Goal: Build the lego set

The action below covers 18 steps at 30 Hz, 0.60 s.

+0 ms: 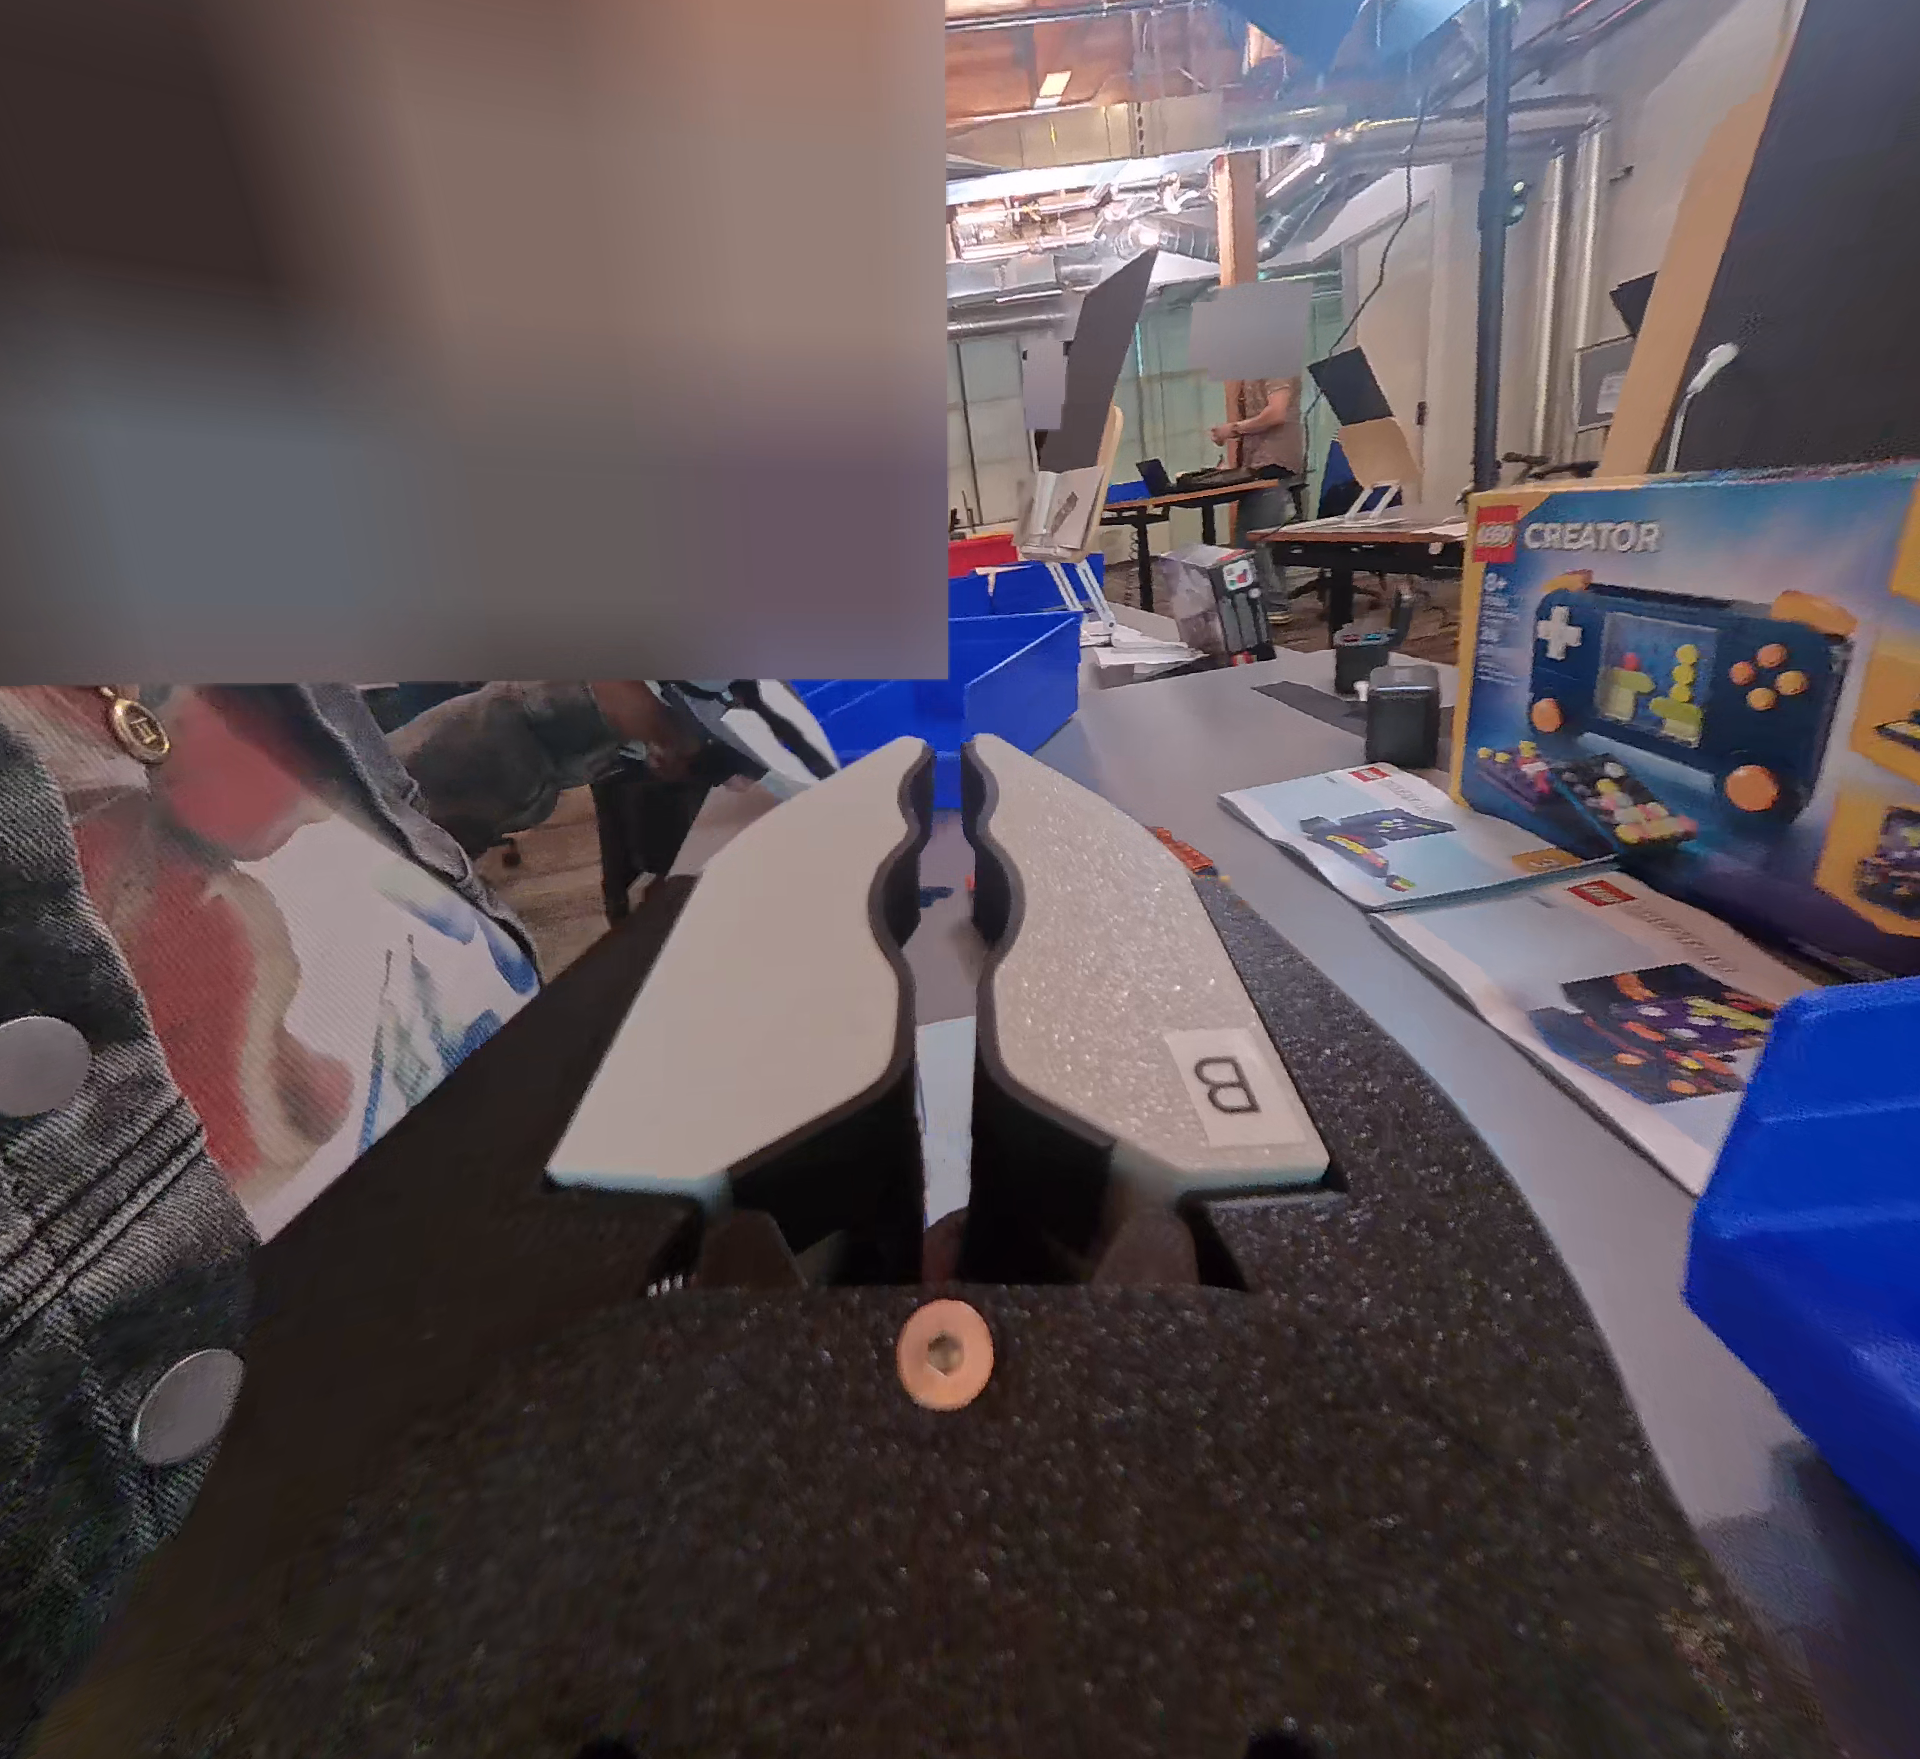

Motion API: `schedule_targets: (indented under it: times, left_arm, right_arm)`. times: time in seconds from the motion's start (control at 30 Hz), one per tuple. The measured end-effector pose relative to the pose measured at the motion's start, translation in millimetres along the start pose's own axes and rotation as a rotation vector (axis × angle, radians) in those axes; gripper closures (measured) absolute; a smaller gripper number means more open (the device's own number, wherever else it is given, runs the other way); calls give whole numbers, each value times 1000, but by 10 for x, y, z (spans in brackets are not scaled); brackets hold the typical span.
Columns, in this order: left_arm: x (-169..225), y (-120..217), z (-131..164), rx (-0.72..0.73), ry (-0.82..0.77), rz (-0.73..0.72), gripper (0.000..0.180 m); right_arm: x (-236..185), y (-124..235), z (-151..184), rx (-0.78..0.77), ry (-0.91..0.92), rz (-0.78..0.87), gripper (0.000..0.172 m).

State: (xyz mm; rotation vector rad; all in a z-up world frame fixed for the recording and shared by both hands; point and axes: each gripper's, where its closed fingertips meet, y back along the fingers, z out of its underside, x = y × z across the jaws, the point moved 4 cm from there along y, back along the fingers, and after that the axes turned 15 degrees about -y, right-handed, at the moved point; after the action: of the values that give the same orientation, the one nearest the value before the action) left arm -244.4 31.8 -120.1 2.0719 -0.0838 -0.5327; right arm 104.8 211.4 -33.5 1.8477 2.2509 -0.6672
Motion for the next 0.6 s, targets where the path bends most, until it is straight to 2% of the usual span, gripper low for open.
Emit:
schedule_targets:
  times: [0.03,0.13,0.23,0.33,0.43,0.53,0.6]
  left_arm:
    - [86,-86,26,-24,-21,56,162]
    - [251,-322,45,-54,-93,103,164]
    - [301,-408,-4,-19,-69,147,165]
    - [295,-494,74,-60,-63,164,164]
    - [351,-501,53,-15,-10,248,173]
    - [338,-509,51,39,17,259,174]
    - [374,-434,-56,199,123,351,173]
  right_arm:
    - [-4,30,-24,-2,19,15,169]
    - [-2,93,-57,-7,49,47,169]
    - [-3,118,-75,6,51,61,169]
    - [-10,98,-63,1,62,65,169]
    - [-14,14,-28,-24,77,55,169]
    - [-42,-172,43,-64,83,2,170]
    - [-103,-365,117,-112,79,-79,171]
